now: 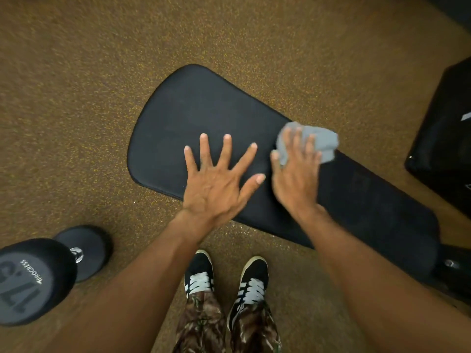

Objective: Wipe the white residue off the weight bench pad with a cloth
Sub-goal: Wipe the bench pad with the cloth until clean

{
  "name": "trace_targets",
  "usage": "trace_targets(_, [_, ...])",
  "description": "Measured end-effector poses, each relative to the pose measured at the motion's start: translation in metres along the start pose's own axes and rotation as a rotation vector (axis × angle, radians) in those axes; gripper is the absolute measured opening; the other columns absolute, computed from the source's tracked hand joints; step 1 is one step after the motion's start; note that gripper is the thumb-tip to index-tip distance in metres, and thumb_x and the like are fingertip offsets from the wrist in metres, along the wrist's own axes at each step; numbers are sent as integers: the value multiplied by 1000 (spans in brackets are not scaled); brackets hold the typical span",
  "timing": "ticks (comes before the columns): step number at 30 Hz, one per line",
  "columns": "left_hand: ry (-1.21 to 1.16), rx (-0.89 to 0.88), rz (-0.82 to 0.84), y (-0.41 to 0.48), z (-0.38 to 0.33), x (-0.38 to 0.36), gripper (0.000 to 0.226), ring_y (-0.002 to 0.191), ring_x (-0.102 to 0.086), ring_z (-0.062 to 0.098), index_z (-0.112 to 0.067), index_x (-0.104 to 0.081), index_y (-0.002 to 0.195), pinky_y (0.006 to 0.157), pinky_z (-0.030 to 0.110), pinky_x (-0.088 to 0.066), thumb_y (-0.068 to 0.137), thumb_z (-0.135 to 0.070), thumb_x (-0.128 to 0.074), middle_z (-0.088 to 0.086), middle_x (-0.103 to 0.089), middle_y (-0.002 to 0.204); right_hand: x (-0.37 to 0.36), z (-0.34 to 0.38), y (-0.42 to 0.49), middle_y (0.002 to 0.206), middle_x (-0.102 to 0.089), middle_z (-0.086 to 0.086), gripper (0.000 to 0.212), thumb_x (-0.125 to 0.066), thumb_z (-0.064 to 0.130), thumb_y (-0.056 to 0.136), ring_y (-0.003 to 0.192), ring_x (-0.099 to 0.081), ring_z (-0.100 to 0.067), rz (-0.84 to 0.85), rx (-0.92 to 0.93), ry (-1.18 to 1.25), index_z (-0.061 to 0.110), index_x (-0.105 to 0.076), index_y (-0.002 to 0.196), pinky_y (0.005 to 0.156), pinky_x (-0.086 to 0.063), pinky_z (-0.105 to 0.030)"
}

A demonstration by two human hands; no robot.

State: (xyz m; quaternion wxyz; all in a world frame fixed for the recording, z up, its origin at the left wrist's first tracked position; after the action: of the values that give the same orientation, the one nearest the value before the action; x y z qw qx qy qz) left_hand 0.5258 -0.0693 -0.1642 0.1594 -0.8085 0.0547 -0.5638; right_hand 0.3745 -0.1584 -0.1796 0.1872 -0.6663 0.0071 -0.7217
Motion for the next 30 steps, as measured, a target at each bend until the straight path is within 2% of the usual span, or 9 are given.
trace_targets(2, [-81,87,-15,8,-7,5,77,153,-4,47,-40,-1,160,118,72,-6,91,-74,5,6,-18,168,-15,44,-16,169,-6,-7,68,-20,49,101,154,-2,-37,25,220,-116,19,-9,161,121,-9,-61])
trace_targets(4, [-107,111,-35,8,-8,7,77,154,-6,44,-39,-2,160,119,70,-6,92,-74,3,4,-21,168,-26,62,-33,169,0,-7,74,-37,51,102,154,2,-38,45,403,-135,19,-7,161,122,-8,-62])
trace_targets(9, [-9,100,-2,1,2,5,79,154,-5,41,-41,-6,160,120,68,-7,90,-76,5,12,-11,169,-15,11,-40,168,-13,-2,68,-40,29,97,155,-6,-32,61,677,-245,22,-16,160,124,-14,-54])
trace_targets(13, [32,-55,2,-4,-16,0,77,153,-12,42,-37,-23,159,120,65,-13,95,-75,-5,16,-21,166,12,-86,-31,167,-19,-1,77,-42,24,86,152,-18,-39,55,481,-380,26,-19,159,119,-18,-59])
trace_targets(17, [23,-256,33,-10,-44,-11,74,153,-17,38,-35,-31,157,122,61,-17,97,-72,-6,16,-25,165,38,-199,-43,168,-11,-6,79,-56,17,94,152,-10,-41,143,12,-359,23,-13,160,121,-14,-62])
trace_targets(21, [17,-309,37,-16,-62,-25,72,152,-24,37,-33,-36,154,121,59,-22,99,-70,-9,16,-30,163,34,-220,-57,167,-14,-11,61,-31,37,104,151,-10,-43,130,-260,-162,19,-14,160,119,-15,-63])
trace_targets(25, [3,-267,5,-17,-73,-33,73,150,-28,35,-33,-36,155,121,56,-23,99,-70,-6,16,-33,162,3,-122,-56,166,-19,-11,66,-20,47,100,152,-13,-40,32,-21,-36,18,-21,159,119,-14,-59])
trace_targets(28, [13,-204,-43,-12,-77,-36,75,146,-34,37,-30,-41,152,117,56,-26,99,-68,-4,17,-38,158,-25,-61,-75,167,-15,-7,61,-32,35,102,154,-8,-37,-8,214,-88,19,-20,160,121,-8,-58])
trace_targets(30, [38,-178,-45,-10,-86,-38,74,146,-32,40,-30,-42,151,116,60,-26,99,-69,-6,18,-38,158,-29,-59,-91,167,-18,-6,61,-40,25,100,154,-8,-35,-15,335,-52,17,-24,159,123,-8,-57])
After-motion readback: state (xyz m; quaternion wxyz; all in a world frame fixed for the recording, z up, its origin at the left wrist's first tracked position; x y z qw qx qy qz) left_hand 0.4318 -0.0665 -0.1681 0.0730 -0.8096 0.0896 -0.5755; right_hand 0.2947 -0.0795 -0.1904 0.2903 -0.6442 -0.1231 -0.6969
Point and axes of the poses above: each hand's wrist, its own y-axis towards the middle knuckle, its own x-axis out of the back of the hand, z = x × y, the point moved 3 cm from there along y, towards the middle knuckle
